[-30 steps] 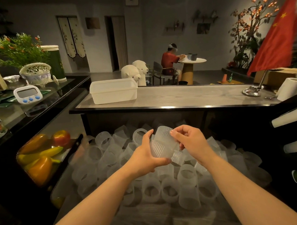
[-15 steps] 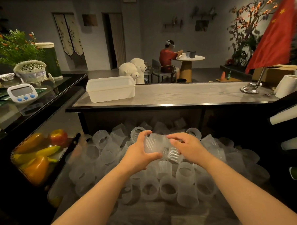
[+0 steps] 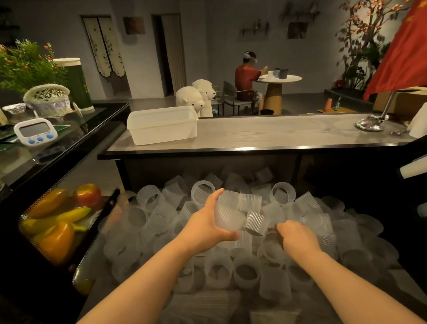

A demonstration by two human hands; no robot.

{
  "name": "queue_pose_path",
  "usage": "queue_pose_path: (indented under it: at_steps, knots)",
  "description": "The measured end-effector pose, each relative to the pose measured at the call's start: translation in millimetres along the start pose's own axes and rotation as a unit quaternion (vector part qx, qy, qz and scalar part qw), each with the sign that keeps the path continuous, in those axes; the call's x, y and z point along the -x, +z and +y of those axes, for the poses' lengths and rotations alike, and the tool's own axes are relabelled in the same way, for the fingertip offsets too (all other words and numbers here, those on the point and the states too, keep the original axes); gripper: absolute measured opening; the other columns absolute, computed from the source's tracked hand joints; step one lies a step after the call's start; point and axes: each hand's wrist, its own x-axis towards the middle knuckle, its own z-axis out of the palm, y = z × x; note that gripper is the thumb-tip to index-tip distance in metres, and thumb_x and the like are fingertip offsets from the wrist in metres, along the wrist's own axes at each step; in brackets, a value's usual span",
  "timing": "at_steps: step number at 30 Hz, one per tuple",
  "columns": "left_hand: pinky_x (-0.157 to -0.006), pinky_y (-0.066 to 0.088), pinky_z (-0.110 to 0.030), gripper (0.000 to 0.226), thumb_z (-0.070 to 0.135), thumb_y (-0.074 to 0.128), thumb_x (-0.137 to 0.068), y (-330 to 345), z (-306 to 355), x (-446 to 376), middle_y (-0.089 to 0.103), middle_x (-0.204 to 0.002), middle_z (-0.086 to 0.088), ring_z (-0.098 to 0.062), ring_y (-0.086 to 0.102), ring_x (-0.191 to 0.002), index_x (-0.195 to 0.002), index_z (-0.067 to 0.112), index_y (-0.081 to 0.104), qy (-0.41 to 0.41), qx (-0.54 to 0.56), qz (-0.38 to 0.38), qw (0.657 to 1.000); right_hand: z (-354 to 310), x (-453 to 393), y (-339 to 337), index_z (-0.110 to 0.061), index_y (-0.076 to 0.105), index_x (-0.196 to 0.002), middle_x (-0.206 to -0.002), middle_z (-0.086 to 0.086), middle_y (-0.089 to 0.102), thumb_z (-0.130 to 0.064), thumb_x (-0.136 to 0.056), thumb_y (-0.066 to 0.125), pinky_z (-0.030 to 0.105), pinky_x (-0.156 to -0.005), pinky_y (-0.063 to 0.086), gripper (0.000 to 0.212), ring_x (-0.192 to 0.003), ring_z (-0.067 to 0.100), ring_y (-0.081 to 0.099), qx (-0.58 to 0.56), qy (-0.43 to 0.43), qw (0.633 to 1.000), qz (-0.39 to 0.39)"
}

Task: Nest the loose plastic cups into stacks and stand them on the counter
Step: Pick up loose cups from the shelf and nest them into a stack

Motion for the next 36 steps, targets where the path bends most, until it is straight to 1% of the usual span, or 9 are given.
queue_pose_path:
  at_steps: [4, 8, 12, 16, 20, 27, 31, 34, 36]
  knots:
    - [-0.072, 0.047, -0.011, 0.117, 0.032, 0.089, -0.073, -1.1, 0.1, 0.5, 0.043, -0.131, 0.012, -0.009, 0.052, -0.104, -0.155, 0.044, 0.006, -0.002, -0.004, -0.002, 1.0, 0.9, -9.2, -23.0, -0.018, 0.063, -0.113, -0.094, 0.007, 0.068, -0.017, -0.099, 0.04, 0.037, -0.069, 0.051, 0.027, -0.083, 0.024, 0.062, -0.105, 0.018, 0.991, 0.083]
    - [-0.088, 0.05, -0.022, 0.122, 0.03, 0.091, -0.071, 0.7, -1.4, 2.9, 0.044, -0.139, 0.008, -0.011, 0.051, -0.108, -0.156, 0.042, 0.005, -0.007, -0.005, -0.006, 1.0, -14.3, -3.5, -73.7, -0.024, 0.06, -0.121, -0.086, 0.004, 0.067, -0.019, -0.098, 0.051, 0.041, -0.067, 0.055, 0.025, -0.077, 0.02, 0.062, -0.308, 0.025, 0.934, 0.177]
    - [-0.093, 0.053, -0.026, 0.122, 0.03, 0.091, -0.069, 4.2, 2.0, 5.2, 0.045, -0.132, 0.013, -0.01, 0.054, -0.11, -0.155, 0.043, 0.005, 0.019, 0.003, -0.012, 1.0, -46.4, 7.4, -116.7, -0.023, 0.064, -0.113, -0.092, 0.003, 0.071, -0.016, -0.095, 0.062, 0.023, -0.058, 0.057, 0.02, -0.078, 0.017, 0.069, -0.515, -0.029, 0.853, 0.082]
    - [-0.098, 0.055, -0.031, 0.119, 0.034, 0.091, -0.068, 3.6, 5.3, 8.3, 0.048, -0.135, 0.015, -0.009, 0.055, -0.115, -0.151, 0.046, 0.006, 0.054, 0.019, -0.011, 0.998, -61.8, 5.8, -119.2, -0.022, 0.066, -0.109, -0.1, 0.012, 0.067, 0.001, -0.097, 0.05, 0.023, -0.056, 0.056, 0.031, -0.071, 0.021, 0.066, -0.498, -0.026, 0.867, -0.01]
    - [-0.095, 0.053, -0.027, 0.123, 0.032, 0.09, -0.071, -2.6, 7.7, 12.2, 0.039, -0.134, 0.015, -0.01, 0.053, -0.113, -0.154, 0.047, 0.0, 0.065, 0.034, -0.004, 0.997, -60.0, -0.6, -111.8, -0.018, 0.07, -0.116, -0.098, 0.013, 0.069, 0.006, -0.094, 0.044, 0.027, -0.062, 0.054, 0.041, -0.066, 0.018, 0.058, -0.453, 0.004, 0.891, -0.041]
    - [-0.078, 0.048, -0.014, 0.101, 0.033, 0.085, -0.077, -5.4, 17.9, 11.5, 0.041, -0.134, 0.016, -0.006, 0.053, -0.104, -0.15, 0.05, 0.019, 0.105, -0.012, 0.016, 0.994, -72.3, 4.2, -108.9, -0.021, 0.07, -0.118, -0.108, -0.004, 0.069, -0.008, -0.094, 0.056, 0.016, -0.062, 0.043, 0.03, -0.066, 0.001, 0.052, -0.354, -0.043, 0.933, -0.041]
    - [-0.068, 0.048, -0.013, 0.085, 0.038, 0.084, -0.076, -4.3, 15.7, 9.3, 0.049, -0.122, 0.011, -0.001, 0.054, -0.091, -0.141, 0.044, 0.031, 0.093, -0.041, 0.04, 0.994, -67.6, 7.1, -99.4, -0.012, 0.066, -0.117, -0.093, 0.009, 0.067, -0.029, -0.102, 0.043, 0.027, -0.056, 0.045, 0.032, -0.063, 0.014, 0.056, -0.357, -0.024, 0.931, -0.079]
    - [-0.066, 0.043, -0.012, 0.084, 0.04, 0.085, -0.075, -7.9, 12.0, 6.5, 0.049, -0.12, 0.01, -0.003, 0.052, -0.088, -0.14, 0.042, 0.031, 0.069, -0.037, 0.062, 0.995, -56.1, 9.5, -83.9, -0.01, 0.058, -0.12, -0.092, 0.009, 0.062, -0.017, -0.103, 0.037, 0.026, -0.054, 0.047, 0.028, -0.066, 0.018, 0.057, -0.387, 0.037, 0.916, -0.098]
    - [-0.066, 0.04, -0.011, 0.085, 0.04, 0.085, -0.076, -9.4, 10.7, 5.5, 0.047, -0.12, 0.01, -0.004, 0.05, -0.089, -0.142, 0.04, 0.03, 0.058, -0.033, 0.062, 0.996, -46.0, 12.7, -69.1, -0.008, 0.059, -0.123, -0.096, 0.01, 0.065, -0.008, -0.098, 0.043, 0.026, -0.054, 0.05, 0.029, -0.066, 0.017, 0.059, -0.336, 0.035, 0.932, -0.132]
